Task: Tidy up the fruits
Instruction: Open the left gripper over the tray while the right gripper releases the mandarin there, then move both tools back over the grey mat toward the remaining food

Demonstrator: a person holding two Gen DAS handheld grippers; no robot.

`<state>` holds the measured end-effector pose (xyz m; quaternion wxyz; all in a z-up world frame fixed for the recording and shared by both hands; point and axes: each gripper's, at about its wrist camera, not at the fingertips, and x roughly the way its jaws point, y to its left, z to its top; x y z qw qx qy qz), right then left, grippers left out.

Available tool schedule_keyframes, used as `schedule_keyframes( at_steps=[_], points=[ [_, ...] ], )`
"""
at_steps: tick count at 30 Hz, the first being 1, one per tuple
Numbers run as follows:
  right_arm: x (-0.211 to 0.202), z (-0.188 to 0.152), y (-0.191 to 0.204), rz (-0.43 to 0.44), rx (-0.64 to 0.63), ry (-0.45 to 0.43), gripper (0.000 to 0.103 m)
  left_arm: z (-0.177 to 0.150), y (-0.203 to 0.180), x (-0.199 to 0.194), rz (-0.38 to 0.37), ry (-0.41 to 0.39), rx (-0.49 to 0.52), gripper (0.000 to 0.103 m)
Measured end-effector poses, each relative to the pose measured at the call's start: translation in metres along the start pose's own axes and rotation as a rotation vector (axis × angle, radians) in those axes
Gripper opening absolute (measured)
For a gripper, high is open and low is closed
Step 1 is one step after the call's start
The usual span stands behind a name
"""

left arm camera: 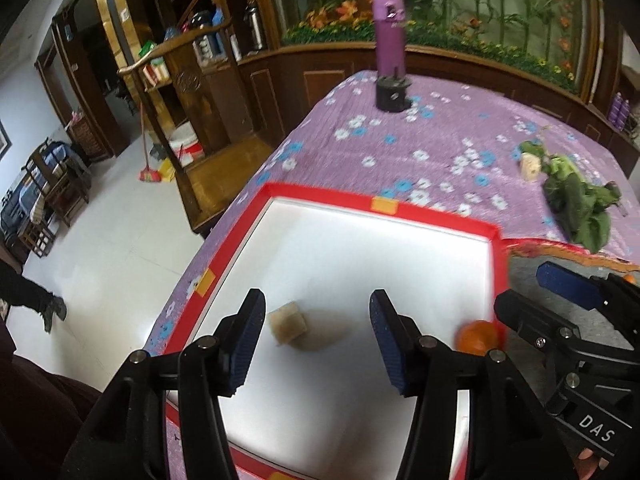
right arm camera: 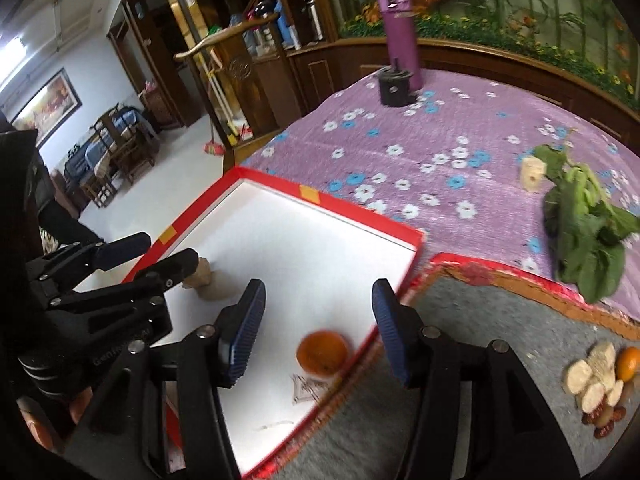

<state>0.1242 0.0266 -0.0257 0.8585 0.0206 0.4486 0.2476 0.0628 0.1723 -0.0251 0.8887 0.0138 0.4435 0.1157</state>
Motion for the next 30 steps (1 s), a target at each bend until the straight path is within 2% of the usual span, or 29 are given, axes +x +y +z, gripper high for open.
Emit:
schedule_keyframes(
  at_steps=[6,12,18,23,26,30],
  points=[
    [-0.028,-0.015,-0.023,-0.024,0.057,-0.032,0.057,0.003,-0.027,-0.017,-0.05,-0.036,0.036,0.055],
    [-0.055,-0.037,-0.056,-0.073,0.119,-0.051,0.057,0.002,-0.063,-0.023,-0.107,-0.039,0.095,0.055],
    [-0.093,-0.074,-0.101,-0.165,0.176,-0.072,0.057,-0.009,-0.107,-0.023,-0.199,-0.007,0.164,0.055],
    [-0.118,-0.113,-0.141,-0.246,0.228,-0.05,0.057,-0.023,-0.146,-0.022,-0.268,0.034,0.235,0.055],
    [-0.129,-0.133,-0.163,-0.28,0.278,-0.037,0.057,-0.03,-0.166,-0.023,-0.338,0.062,0.264,0.055],
    [-0.141,-0.15,-0.182,-0.308,0.31,-0.025,0.057,-0.04,-0.194,-0.026,-0.359,0.077,0.325,0.055]
  ],
)
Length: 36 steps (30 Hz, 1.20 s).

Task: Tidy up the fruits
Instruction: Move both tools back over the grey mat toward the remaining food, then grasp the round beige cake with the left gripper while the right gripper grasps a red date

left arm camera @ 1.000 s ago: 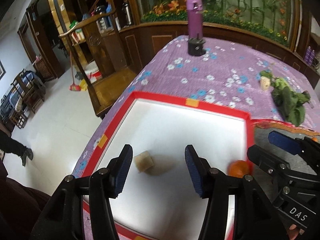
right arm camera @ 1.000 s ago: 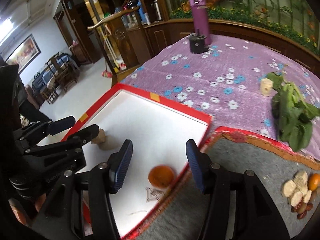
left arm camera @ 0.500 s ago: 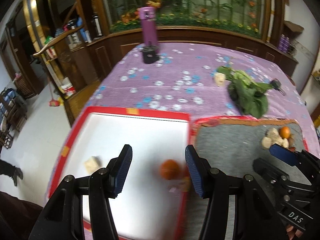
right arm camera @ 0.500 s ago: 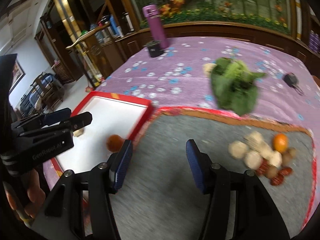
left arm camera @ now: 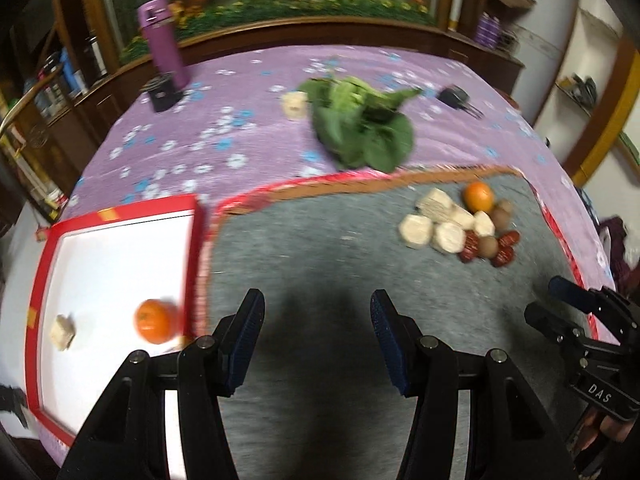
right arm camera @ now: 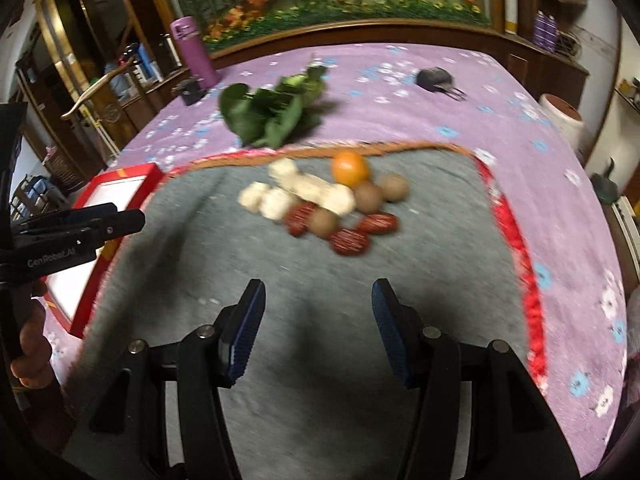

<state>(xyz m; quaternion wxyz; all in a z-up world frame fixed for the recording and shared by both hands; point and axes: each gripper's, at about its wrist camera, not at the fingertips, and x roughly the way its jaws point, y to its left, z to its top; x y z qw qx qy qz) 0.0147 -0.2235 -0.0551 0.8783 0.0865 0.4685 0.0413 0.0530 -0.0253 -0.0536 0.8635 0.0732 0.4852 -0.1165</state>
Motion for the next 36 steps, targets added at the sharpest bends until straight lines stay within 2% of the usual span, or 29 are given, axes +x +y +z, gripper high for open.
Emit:
schedule_keyframes(
  at_steps=[5,10,15,19,25,36],
  points=[
    [-0.003,-0.004,-0.018,-0.004,0.029,0.008,0.057,0.001,-0.02,0.003,-0.019,0.006,0.034,0.055],
    [0.004,0.01,-0.007,0.049,0.003,0.008,0.057,0.017,-0.014,0.004,-0.014,-0.003,0.015,0.056],
    [0.011,0.014,-0.019,0.017,-0.008,0.012,0.057,0.024,-0.015,0.02,-0.027,0.024,0.023,0.056],
    [0.018,0.02,-0.029,0.037,-0.019,0.028,0.056,0.024,-0.025,0.031,-0.059,0.042,0.041,0.056],
    [0.028,0.025,-0.025,0.095,-0.053,0.039,0.047,0.03,-0.036,0.038,-0.086,0.043,0.074,0.056],
    [0.048,0.03,-0.022,0.081,-0.059,0.062,0.045,0.034,-0.034,0.054,-0.132,0.071,0.107,0.056]
  ],
)
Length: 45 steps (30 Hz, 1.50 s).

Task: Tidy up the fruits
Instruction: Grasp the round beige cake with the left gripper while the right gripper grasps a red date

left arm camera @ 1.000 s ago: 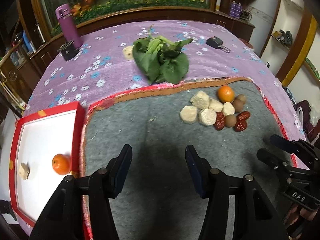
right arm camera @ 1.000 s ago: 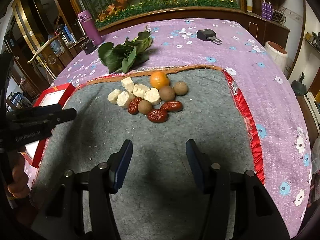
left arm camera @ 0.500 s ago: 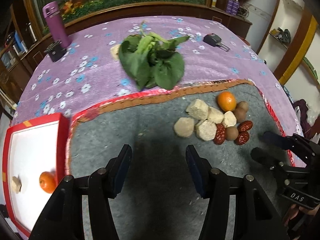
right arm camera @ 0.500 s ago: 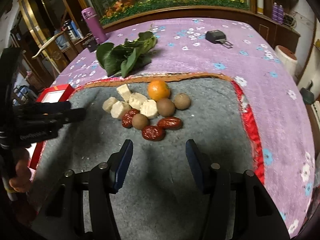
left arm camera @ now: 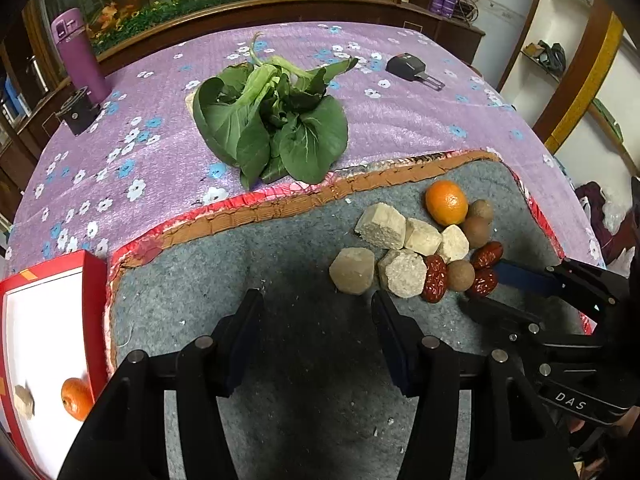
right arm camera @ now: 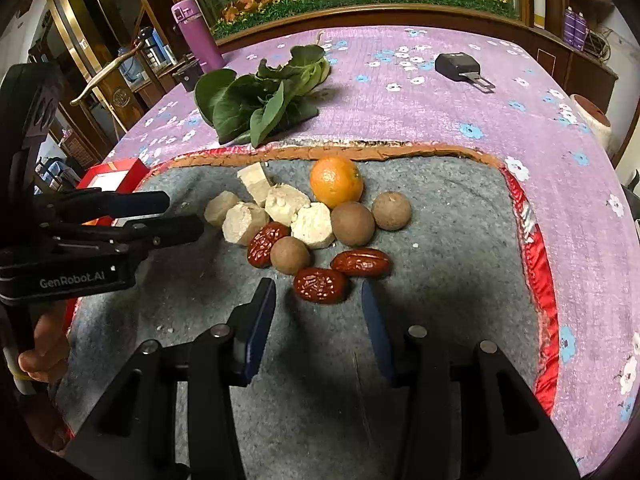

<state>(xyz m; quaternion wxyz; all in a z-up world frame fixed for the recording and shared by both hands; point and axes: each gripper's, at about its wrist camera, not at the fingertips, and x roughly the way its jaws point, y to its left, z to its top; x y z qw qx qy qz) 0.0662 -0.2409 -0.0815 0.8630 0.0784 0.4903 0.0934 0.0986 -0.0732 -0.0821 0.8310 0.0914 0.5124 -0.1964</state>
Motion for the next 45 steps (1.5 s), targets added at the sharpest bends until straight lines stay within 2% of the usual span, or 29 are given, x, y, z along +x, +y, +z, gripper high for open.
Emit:
schedule_keyframes(
  at_steps=[10,23,25,27,31,45],
  points=[
    [0.006,0.004,0.004,-0.045,-0.017,-0.006,0.031,0.005,-0.008,0.01,-0.02,0.014,0.073,0.056],
    [0.001,-0.001,-0.001,-0.028,0.026,-0.038,0.031,0.008,-0.008,0.022,-0.023,0.028,0.122,0.054],
    [0.0,-0.002,-0.002,-0.023,0.033,-0.038,0.031,0.01,-0.008,0.023,-0.026,0.025,0.126,0.049],
    [-0.001,-0.002,-0.003,-0.017,0.04,-0.039,0.031,0.012,-0.011,0.023,-0.037,0.025,0.129,0.039],
    [-0.001,-0.003,-0.004,-0.013,0.049,-0.039,0.031,0.015,-0.019,0.025,-0.035,0.024,0.152,0.029],
    [-0.004,-0.006,-0.004,-0.011,0.054,-0.037,0.031,0.014,-0.021,0.024,-0.021,0.012,0.121,0.025]
  ],
)
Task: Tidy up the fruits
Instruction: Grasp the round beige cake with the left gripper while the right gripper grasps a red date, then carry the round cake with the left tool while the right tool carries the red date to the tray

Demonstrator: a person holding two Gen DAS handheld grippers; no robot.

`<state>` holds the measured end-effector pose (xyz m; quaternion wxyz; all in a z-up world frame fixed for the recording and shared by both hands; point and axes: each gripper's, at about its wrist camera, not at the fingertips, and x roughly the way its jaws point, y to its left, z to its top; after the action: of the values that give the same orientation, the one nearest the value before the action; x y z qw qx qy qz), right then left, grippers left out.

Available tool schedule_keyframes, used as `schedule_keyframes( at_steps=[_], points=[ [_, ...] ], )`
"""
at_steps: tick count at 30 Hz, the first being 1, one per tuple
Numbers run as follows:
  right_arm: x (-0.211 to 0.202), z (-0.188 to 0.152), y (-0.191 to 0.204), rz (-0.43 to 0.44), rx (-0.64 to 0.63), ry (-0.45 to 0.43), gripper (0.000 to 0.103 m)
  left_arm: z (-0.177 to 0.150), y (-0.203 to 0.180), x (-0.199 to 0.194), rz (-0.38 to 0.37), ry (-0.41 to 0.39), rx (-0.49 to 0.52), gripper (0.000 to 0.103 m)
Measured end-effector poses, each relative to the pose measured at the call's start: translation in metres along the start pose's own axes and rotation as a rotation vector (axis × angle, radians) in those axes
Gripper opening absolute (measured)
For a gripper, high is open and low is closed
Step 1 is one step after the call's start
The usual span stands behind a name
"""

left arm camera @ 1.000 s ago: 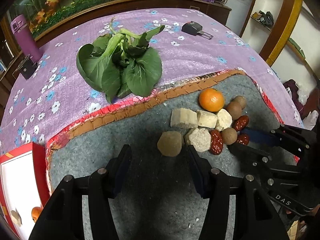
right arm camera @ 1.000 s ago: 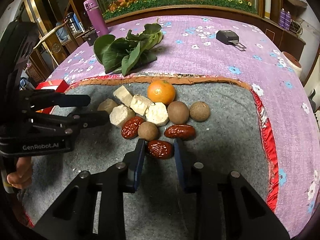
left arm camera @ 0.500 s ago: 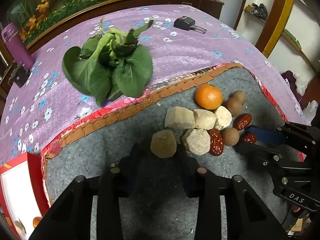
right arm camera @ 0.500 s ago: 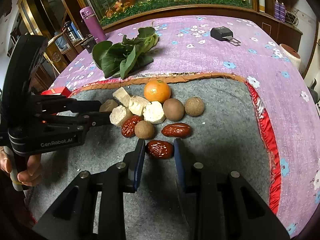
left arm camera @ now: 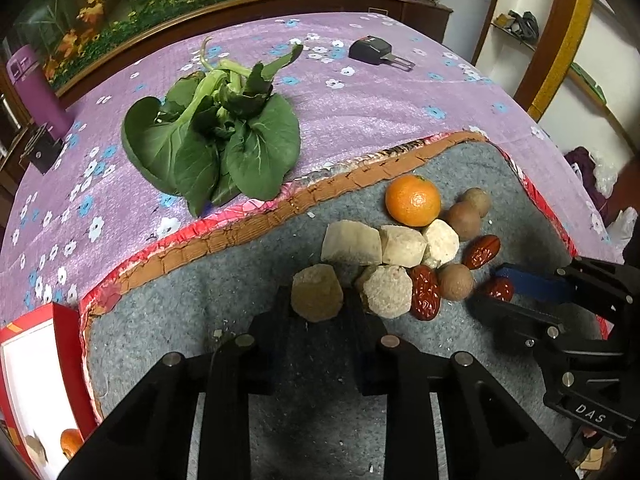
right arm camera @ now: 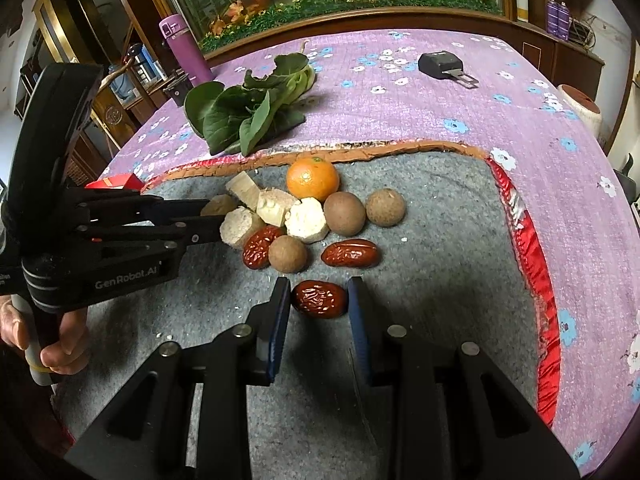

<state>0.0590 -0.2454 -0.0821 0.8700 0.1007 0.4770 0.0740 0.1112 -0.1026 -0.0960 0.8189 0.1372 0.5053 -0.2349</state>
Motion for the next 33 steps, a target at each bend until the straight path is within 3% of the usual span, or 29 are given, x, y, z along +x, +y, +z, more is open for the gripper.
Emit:
schedule_keyframes(
  at_steps=[18,33],
  points=[
    [-0.014,-0.004,0.018,0.029,-0.026,0.001,0.031,-0.019,0.018,-0.056,0.076,-0.1,-0.162,0.025],
    [-0.016,0.005,0.076,0.097,-0.15,-0.007,0.031,-0.058,0.048,-0.094,0.176,-0.13,-0.308,0.025]
  ],
)
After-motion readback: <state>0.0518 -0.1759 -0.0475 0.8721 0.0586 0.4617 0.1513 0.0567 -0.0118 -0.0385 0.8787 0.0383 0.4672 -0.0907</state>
